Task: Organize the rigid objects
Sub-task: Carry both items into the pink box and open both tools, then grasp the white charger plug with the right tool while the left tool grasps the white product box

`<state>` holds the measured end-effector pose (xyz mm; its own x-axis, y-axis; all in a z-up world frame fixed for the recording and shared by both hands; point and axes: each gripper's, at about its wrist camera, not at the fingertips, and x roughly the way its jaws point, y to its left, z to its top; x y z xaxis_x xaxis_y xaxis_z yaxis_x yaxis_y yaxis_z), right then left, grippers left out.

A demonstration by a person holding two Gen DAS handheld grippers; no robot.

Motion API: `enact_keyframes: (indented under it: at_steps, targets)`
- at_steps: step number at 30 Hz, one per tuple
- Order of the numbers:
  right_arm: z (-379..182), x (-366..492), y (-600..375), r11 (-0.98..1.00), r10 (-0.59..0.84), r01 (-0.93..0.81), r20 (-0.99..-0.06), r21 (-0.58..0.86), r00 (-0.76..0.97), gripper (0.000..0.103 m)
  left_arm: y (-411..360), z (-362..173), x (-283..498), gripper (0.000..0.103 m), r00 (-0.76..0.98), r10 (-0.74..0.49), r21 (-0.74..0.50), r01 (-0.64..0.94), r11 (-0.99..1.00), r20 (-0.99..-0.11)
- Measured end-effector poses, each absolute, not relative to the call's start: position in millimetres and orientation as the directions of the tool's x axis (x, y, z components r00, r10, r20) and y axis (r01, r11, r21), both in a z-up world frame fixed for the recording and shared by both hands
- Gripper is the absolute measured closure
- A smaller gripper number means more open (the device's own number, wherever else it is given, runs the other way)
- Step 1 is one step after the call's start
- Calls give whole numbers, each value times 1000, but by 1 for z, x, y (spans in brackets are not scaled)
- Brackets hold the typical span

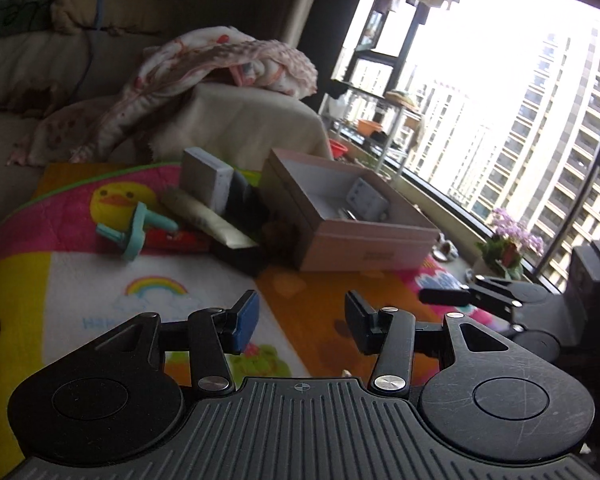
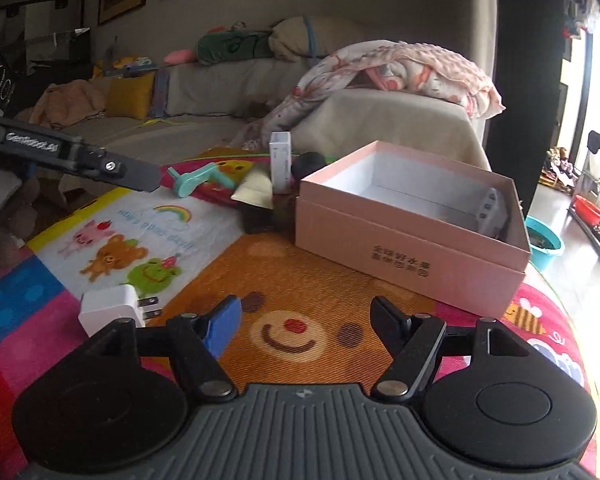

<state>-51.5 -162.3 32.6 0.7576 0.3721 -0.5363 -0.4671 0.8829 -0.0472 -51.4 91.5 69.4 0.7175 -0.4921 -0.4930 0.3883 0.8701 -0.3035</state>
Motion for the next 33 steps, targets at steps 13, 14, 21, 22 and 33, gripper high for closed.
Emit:
enact_keyframes:
  at_steps: [13, 14, 21, 22, 33]
  targets:
    - [35, -72, -98, 672, 623, -739, -579, 53, 525, 31, 119, 50, -27, 51, 813, -187, -231, 67, 971, -551]
    - [33, -73, -90, 659, 622, -751, -587, 34, 519, 31, 119, 49, -26, 51, 813, -186, -226, 70, 972, -551]
    - [27, -74, -81, 666, 579, -745, -609, -31, 543, 43, 111, 44, -25, 51, 816, -181, -193, 87, 977, -549]
    - [28, -74, -87, 683, 567, -730, -604, -36, 560, 43, 110, 45, -24, 51, 823, -173, -177, 90, 980, -540]
    - [24, -45, -175, 915, 266, -388, -559, -109, 785, 43, 91, 75, 56, 51, 861, -221, -253, 111, 961, -459]
